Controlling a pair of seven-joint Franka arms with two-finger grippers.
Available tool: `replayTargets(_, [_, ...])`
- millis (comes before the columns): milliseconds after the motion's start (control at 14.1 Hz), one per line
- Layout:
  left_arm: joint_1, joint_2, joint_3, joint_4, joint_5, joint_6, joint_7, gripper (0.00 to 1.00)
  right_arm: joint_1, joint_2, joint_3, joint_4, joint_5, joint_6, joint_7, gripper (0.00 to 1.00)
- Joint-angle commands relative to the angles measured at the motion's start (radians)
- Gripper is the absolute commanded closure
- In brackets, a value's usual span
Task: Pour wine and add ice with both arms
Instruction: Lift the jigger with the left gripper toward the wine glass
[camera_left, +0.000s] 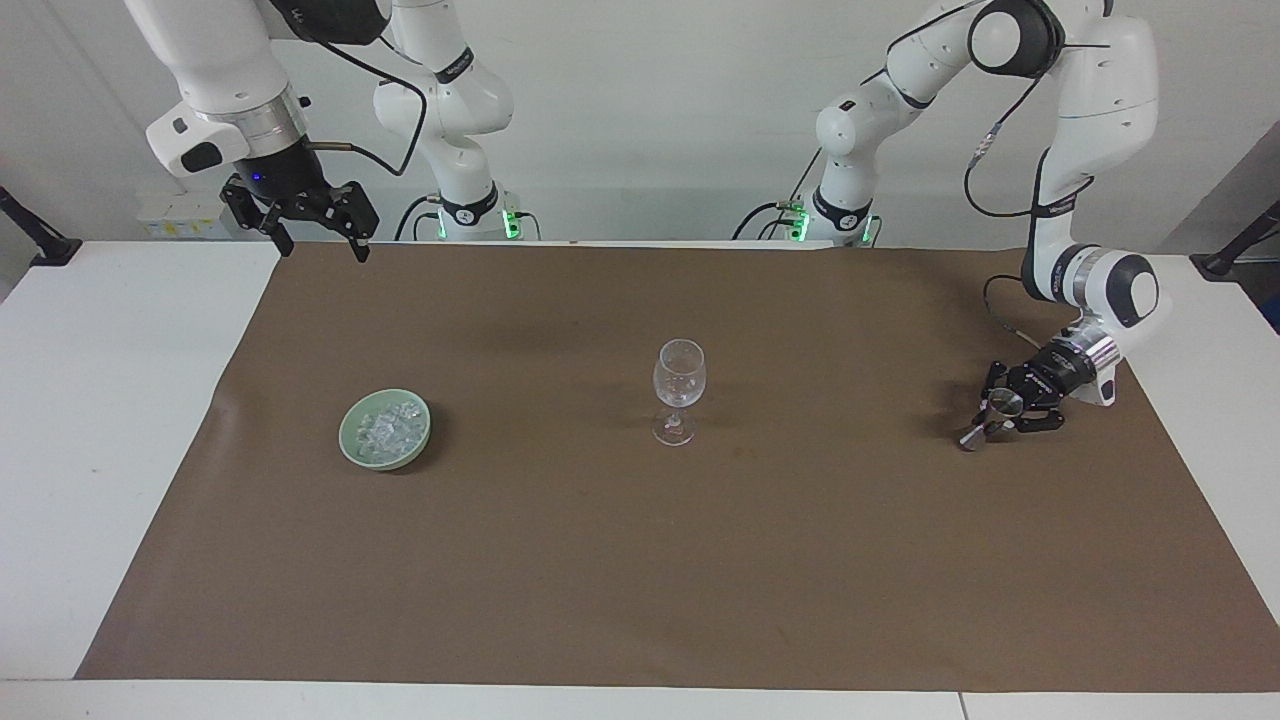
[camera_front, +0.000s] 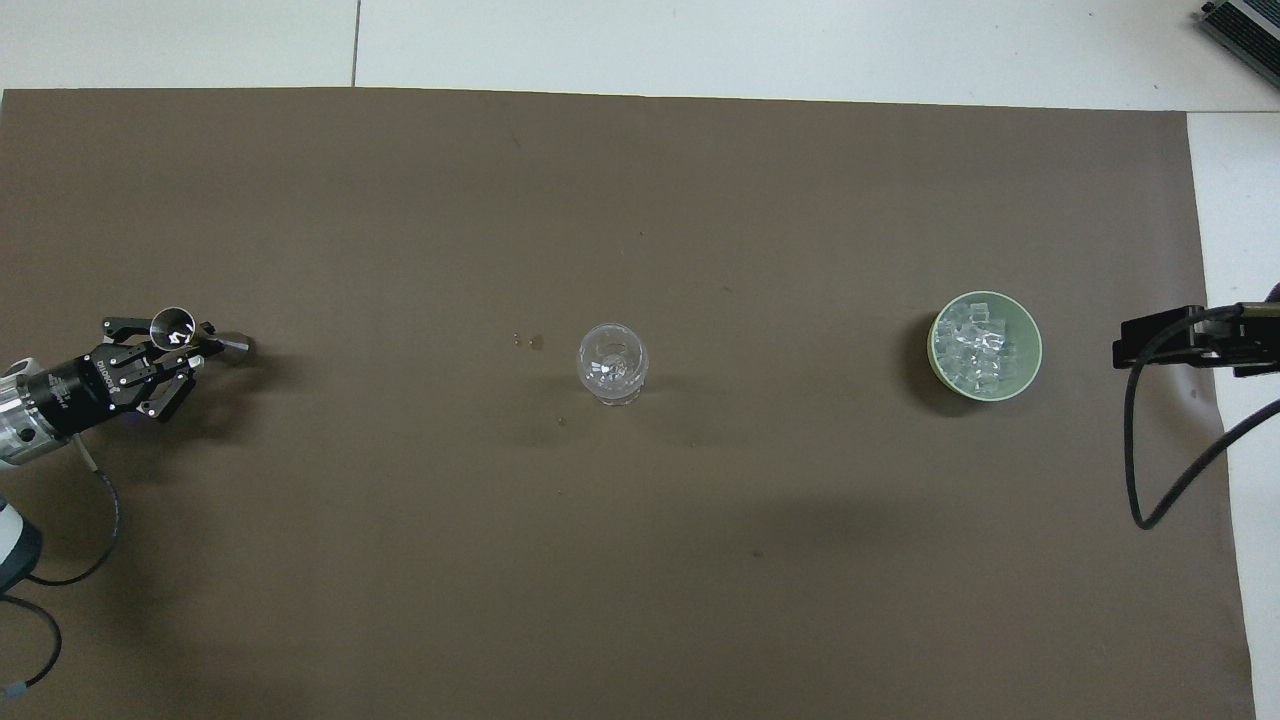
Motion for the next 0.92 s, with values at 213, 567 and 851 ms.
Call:
replayTargets(213, [-0.158,-0.046,0.007,-0.008,-0.119,0.091,-0.008,1.00,-0.005,-0.022,0.005,-0.027,0.012,0.012,0.004,0.00])
replayTargets(567, [-0.344,-0.080,0.005,-0.010,-0.274,0.206,-0.028,1.00,-0.005,-0.022,0.005,-0.027,0.012,0.012,0.004,0.00])
replayTargets(851, [-0.454,-0.115,-0.007,-0.005,-0.337,0.296,-0.029,1.00,-0.005,-0.022,0.005,-0.027,0.012,0.012,0.004,0.00])
